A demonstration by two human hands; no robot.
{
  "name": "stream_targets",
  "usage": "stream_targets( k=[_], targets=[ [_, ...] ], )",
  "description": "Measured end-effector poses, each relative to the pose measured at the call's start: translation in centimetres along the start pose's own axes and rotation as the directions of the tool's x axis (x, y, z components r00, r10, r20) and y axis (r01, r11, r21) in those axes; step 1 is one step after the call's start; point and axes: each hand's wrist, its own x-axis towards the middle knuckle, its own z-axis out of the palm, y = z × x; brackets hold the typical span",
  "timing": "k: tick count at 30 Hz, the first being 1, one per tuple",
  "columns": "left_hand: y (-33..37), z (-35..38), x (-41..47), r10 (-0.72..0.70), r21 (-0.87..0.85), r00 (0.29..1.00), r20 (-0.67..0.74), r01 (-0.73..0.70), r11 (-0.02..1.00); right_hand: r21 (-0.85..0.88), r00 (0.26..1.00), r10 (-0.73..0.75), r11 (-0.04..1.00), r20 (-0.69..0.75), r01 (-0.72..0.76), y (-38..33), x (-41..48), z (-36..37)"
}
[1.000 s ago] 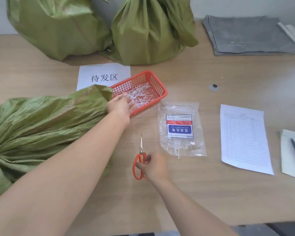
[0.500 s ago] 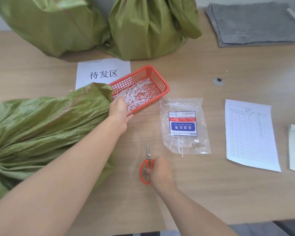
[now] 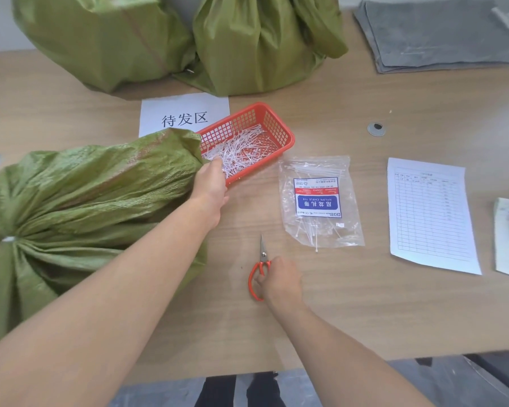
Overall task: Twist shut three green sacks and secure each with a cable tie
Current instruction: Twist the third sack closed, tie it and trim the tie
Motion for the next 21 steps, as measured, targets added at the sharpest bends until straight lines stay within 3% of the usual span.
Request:
stream_targets(
  k=[8, 10, 12, 15, 21],
  targets=[
    [-0.7, -0.9, -4.0, 0.049, 0.042, 0.997, 0.065, -0.052, 0.998, 0.355, 0.995, 0.081, 0.933, -0.055, -0.057, -1.0, -2.0, -1.8],
    [-1.0, -1.0, -5.3, 0.059, 0.067, 0.994, 0.089, -0.065, 0.996, 0.543, 0.99, 0.136, 0.833, -0.024, -0.101, -1.4, -2.3, -2.5],
    [-1.1, -1.1, -6.6, 0.06, 0.07, 0.992, 0.112, -0.068, 0.995, 0.727, 0.981, 0.19, 0.669, 0.032, -0.153, -2.0, -2.7, -2.9],
    [-1.1, -1.6, -8.5, 0.072, 0.08, 0.986, 0.148, -0.085, 0.993, 0.882, 0.983, 0.175, 0.45, 0.063, -0.137, -3.4, -3.5, -3.4],
    [0.9, -3.3, -12.8, 0.159, 0.064, 0.972, 0.171, -0.172, 0.983, 0.923, 0.995, 0.052, 0.371, 0.087, -0.1, -5.9, -6.4, -6.1]
  ],
)
